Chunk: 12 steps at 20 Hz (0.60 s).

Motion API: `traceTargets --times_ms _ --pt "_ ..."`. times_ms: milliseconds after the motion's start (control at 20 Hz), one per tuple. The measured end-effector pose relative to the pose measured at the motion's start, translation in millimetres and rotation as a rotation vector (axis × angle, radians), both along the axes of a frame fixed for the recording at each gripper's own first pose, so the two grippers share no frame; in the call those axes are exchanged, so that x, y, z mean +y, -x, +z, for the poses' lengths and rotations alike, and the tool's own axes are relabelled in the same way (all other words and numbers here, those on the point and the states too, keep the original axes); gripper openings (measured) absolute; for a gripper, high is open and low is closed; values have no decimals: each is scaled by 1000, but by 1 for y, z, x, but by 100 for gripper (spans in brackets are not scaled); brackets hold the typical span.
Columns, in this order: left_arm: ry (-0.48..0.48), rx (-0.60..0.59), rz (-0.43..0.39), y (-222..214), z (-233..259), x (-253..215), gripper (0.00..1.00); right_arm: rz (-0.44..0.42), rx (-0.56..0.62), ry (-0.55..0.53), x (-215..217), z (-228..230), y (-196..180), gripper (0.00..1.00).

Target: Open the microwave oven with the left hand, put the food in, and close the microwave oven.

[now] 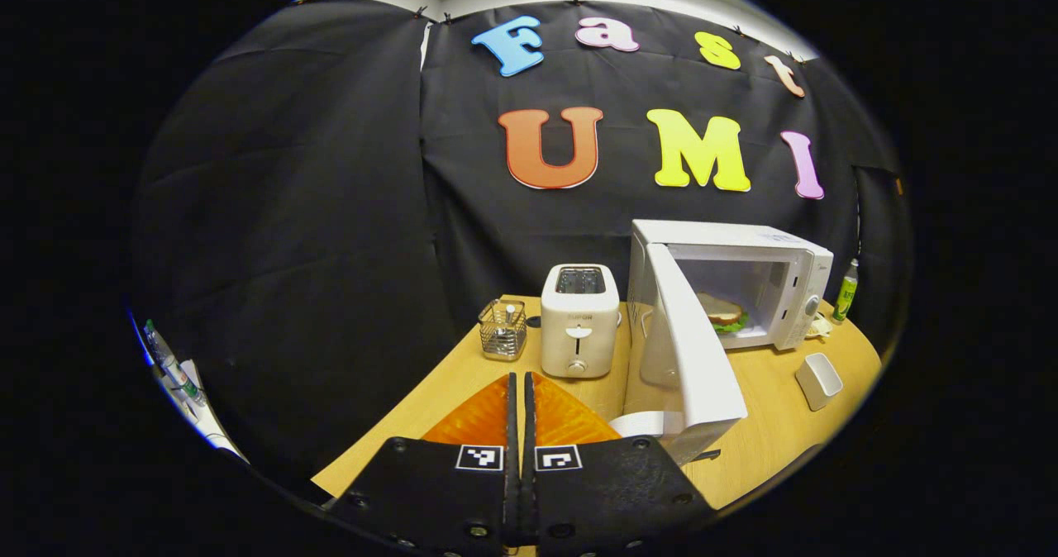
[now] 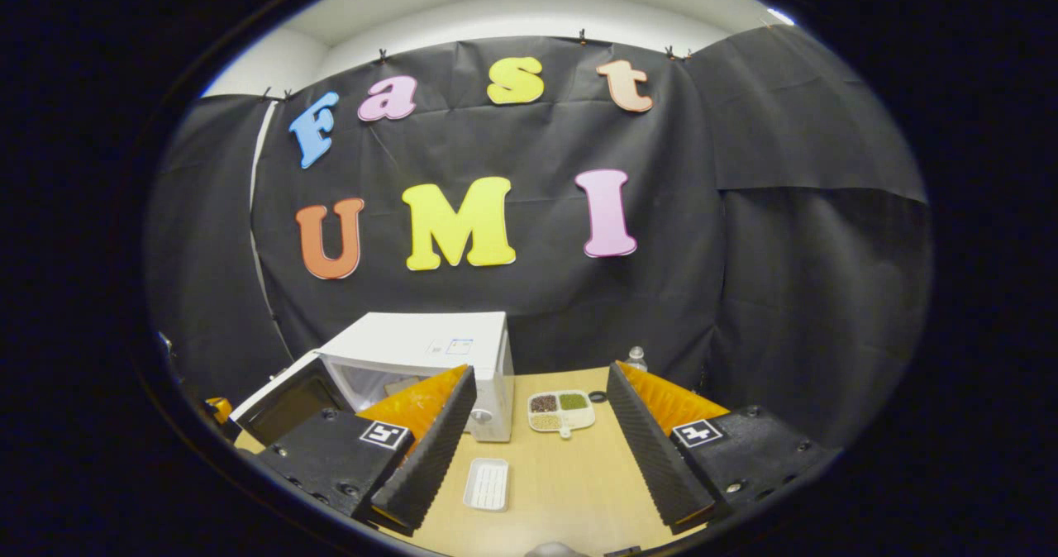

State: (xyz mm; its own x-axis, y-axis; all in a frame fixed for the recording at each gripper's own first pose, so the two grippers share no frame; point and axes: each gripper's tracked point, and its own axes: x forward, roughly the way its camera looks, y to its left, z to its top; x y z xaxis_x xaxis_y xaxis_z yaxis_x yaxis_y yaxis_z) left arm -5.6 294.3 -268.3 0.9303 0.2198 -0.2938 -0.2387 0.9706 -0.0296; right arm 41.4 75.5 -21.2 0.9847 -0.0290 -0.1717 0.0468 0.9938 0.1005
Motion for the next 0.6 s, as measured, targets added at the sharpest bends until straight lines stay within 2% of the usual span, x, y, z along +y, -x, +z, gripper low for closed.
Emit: traceTargets --times_ms 150,300,350,400,500,550,600 --pt "6 20 -28 -4 -13 -12 0 -9 7 5 -7 0 5 92" --pt "-29 40 -44 -4 -18 -23 0 -14 34 4 -14 -7 6 92" --pt "-25 40 -53 -3 -16 -27 0 -11 39 -5 -17 -8 6 100" --pt "-18 40 -63 -2 -16 -33 0 -5 46 -8 -16 -9 5 92" --pt "-15 44 -78 -2 -17 -48 0 0 48 -8 -18 -10 4 92" --pt "-18 45 -86 -2 -18 -57 0 6 45 -7 -18 -8 3 100" --pt "-18 38 -94 -4 -17 -65 0 13 48 -4 -18 -9 3 92"
